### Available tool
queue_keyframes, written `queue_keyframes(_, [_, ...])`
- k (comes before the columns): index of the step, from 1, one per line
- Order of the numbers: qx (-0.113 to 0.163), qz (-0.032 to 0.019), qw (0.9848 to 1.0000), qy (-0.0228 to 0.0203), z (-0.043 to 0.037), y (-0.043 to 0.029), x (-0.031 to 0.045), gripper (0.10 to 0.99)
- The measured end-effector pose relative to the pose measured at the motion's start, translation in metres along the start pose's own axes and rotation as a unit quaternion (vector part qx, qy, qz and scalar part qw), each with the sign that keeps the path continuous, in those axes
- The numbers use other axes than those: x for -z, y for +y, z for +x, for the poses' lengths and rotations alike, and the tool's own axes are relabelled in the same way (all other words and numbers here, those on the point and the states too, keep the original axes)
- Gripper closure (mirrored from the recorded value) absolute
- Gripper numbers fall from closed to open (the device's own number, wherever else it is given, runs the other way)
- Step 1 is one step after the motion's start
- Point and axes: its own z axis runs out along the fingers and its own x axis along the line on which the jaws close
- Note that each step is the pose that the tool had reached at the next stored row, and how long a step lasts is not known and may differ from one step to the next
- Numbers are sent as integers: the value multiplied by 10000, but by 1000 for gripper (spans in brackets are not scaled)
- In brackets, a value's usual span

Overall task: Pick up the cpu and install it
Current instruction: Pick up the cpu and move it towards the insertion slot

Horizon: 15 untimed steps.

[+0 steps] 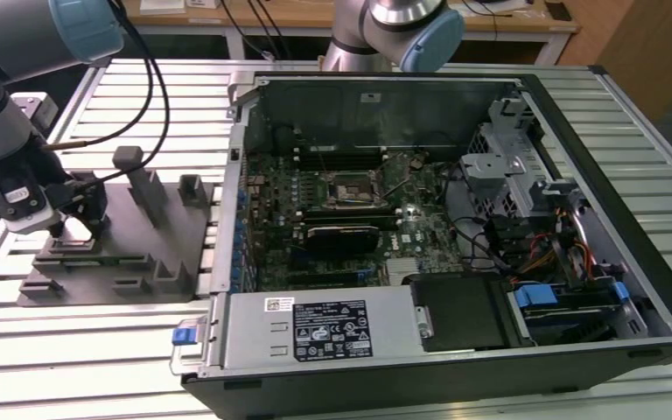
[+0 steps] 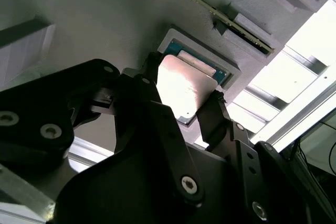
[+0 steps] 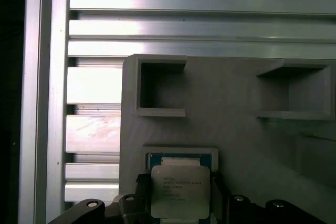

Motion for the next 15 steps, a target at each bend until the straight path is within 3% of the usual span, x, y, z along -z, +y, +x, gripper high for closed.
queue_keyframes(6, [0, -1, 10000, -2, 0, 1, 10, 541])
queue_keyframes(15, [0, 0, 10000, 0, -2, 5, 110, 541])
